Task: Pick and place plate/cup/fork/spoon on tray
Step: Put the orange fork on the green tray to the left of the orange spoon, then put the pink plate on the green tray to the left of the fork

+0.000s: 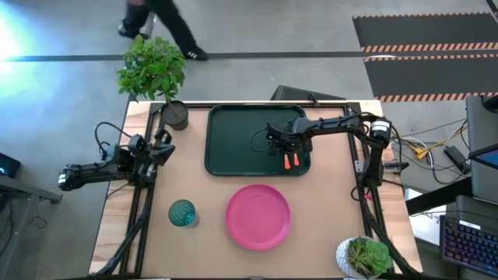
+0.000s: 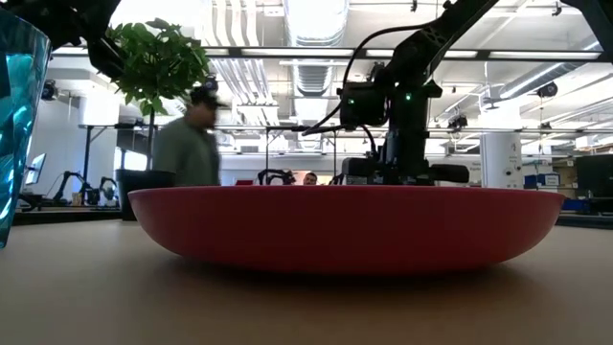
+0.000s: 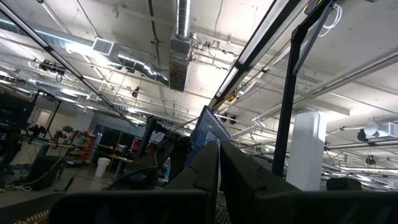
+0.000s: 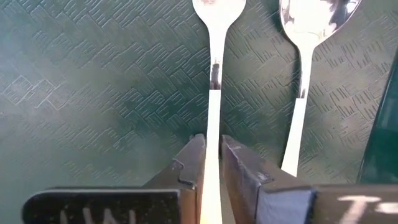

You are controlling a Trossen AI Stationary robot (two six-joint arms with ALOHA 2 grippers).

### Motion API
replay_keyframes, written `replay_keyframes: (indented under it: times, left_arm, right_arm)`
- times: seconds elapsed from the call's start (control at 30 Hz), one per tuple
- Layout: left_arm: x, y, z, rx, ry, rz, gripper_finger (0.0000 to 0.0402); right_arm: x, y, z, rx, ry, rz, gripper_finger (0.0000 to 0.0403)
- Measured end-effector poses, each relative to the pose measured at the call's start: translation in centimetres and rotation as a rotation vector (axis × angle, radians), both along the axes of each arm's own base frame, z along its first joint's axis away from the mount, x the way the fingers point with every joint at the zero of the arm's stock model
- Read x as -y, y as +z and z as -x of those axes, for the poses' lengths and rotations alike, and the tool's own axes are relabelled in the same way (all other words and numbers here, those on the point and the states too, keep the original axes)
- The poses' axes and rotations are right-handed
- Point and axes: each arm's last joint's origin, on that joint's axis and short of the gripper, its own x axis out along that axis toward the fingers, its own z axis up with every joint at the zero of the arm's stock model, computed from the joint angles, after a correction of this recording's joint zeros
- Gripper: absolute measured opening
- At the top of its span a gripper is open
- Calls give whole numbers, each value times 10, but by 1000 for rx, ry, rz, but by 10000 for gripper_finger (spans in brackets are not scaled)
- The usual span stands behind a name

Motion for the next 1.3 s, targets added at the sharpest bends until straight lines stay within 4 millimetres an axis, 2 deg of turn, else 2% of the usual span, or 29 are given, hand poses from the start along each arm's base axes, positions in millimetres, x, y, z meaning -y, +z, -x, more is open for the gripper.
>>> replay_keyframes:
  times: [0.43, 0.8, 0.9, 1.07, 1.3]
  left_arm:
    - [0, 0, 0, 0, 0, 0, 0]
    - [0, 0, 0, 0, 1, -1, 0]
    - [0, 0, 0, 0, 1, -1, 0]
    - [0, 0, 0, -1, 1, -1, 0]
    - [0, 0, 0, -2, 1, -1, 0]
  right_arm:
    - [-1, 5, 0, -1, 19, 33, 78]
    - [-5, 49, -20, 139, 109, 96, 83]
    - [-15, 62, -31, 207, 208, 48, 82]
    - [-47, 75, -45, 270, 364, -16, 86]
    - [-94, 73, -33, 89, 450, -125, 103]
